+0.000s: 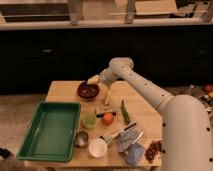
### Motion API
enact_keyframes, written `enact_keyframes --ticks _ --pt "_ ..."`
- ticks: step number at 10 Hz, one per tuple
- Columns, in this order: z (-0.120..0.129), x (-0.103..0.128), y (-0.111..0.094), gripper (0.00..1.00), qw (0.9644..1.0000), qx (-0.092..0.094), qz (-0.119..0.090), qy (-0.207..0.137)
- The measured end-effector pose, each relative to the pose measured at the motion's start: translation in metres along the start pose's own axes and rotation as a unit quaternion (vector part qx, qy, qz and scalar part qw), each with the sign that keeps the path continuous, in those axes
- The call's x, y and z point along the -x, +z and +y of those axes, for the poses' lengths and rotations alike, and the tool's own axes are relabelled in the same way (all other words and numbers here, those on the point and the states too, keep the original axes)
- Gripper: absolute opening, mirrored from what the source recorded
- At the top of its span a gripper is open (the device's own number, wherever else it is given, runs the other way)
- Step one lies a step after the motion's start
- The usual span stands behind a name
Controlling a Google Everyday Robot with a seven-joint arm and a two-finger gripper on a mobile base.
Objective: Stack bowls into tray
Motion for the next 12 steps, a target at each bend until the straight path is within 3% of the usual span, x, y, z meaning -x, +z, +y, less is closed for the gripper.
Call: enact_keyframes --ticks 5,12 --pt "-0.002 0.016 0.022 0.80 0.9997 -0.004 -0.022 0.012" --pt "0.017 0.019 0.048 0.80 0.9972 -0.023 -0.012 0.070"
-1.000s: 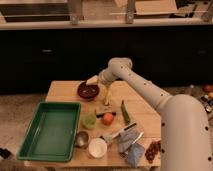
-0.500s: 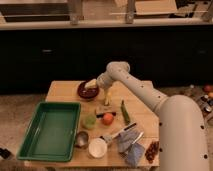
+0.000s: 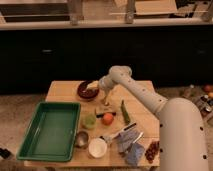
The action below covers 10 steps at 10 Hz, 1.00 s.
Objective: Stack bowls into tray
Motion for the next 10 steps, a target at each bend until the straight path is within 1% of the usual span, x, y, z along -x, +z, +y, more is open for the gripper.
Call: enact_keyframes --ticks 4,6,7,9,10 --pt "-0.003 -0.004 0.017 0.80 0.9998 -0.012 0.005 0.017" --pt "-0.005 -0.004 0.025 0.79 0.9996 -0.012 0.006 0.023" --pt "-0.001 -0.005 0.027 0.73 0.9995 -0.009 0.009 0.030" --pt "0.007 -0.005 0.029 0.54 0.9992 -0.003 0.011 0.039" --pt "0.012 -0.005 0.029 0.42 0.9989 -0.001 0.013 0.045"
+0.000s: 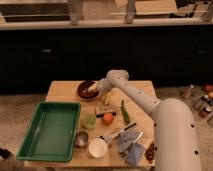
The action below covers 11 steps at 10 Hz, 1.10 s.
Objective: Stack bowls into tray
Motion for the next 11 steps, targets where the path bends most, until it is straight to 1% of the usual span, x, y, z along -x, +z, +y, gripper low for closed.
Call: enact_keyframes --ticks 2,4,5,7,9,11 --pt "0.005 0.000 -0.001 0.24 1.0000 0.001 0.002 0.005" --pt "0.009 -0.001 -0.003 0.04 0.9999 0.002 0.003 0.010" --pt "0.010 -0.001 -0.004 0.00 0.9999 0.001 0.003 0.011" --pt "0.008 -0.003 -0.008 0.00 0.9999 0.000 0.004 0.011" --pt "0.002 -0.005 -0.009 0.00 1.0000 -0.002 0.003 0.005" --pt "-0.010 -0.005 -0.008 0.00 1.0000 -0.006 0.000 -0.005"
